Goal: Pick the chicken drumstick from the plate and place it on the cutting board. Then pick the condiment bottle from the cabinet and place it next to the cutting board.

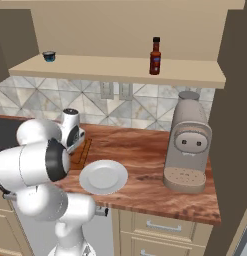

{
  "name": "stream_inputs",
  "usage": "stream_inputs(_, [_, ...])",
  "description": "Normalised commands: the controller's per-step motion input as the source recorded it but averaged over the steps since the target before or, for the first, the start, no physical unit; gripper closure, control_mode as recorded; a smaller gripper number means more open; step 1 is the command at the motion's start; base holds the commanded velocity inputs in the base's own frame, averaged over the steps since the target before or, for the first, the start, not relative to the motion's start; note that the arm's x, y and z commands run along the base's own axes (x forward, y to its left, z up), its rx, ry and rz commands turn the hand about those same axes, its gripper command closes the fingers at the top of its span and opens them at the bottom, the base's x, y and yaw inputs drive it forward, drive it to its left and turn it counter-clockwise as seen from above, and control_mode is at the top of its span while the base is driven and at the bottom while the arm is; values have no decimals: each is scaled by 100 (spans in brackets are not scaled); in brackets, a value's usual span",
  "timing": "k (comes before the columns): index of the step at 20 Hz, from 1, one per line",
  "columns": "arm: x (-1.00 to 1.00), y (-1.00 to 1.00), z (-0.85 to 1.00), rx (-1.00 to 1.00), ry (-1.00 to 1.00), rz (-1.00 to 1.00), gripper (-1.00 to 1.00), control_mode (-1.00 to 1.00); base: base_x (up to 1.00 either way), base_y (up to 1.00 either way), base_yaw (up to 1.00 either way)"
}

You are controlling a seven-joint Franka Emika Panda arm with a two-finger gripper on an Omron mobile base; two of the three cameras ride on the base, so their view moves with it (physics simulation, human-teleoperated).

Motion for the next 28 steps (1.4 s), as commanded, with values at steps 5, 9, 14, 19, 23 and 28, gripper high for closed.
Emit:
stream_inputs(5, [29, 6, -20, -6, 0, 0, 100, -100, 0, 0, 0])
stream_inputs(9, [39, 20, -13, -2, 0, -1, 100, -100, 0, 0, 0])
stream_inputs(14, [37, 12, -26, -1, 0, 0, 100, -100, 0, 0, 0])
stream_inputs(19, [25, 0, -37, -3, 0, 0, 100, -100, 0, 0, 0])
stream_inputs(23, [20, 1, -33, -3, 0, 0, 100, -100, 0, 0, 0])
stream_inputs(28, [20, 9, -26, -1, 0, 0, 100, -100, 0, 0, 0])
